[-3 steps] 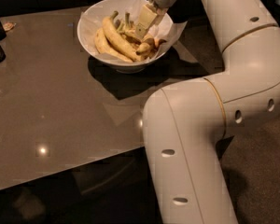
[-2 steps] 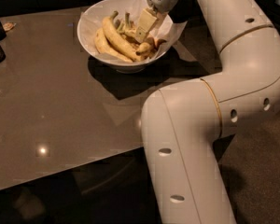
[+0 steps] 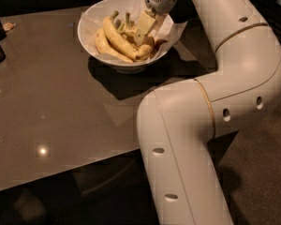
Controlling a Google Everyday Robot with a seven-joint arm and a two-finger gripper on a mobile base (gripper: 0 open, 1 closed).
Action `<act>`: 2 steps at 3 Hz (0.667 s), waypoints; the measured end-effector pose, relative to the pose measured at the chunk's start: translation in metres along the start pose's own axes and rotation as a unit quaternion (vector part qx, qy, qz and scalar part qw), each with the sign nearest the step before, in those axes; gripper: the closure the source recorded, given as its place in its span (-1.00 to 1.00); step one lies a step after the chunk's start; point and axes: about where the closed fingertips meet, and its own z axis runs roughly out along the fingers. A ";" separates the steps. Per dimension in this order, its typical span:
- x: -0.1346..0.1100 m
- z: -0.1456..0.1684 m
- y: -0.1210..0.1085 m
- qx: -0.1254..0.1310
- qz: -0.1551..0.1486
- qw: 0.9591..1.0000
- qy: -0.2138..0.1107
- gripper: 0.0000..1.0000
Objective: Pick banana from white bowl
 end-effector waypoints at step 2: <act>-0.001 0.008 0.001 0.000 -0.002 1.000 0.013 -0.44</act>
Offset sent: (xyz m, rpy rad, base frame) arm 0.0058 -0.0317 0.0300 -0.1147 0.2554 0.0507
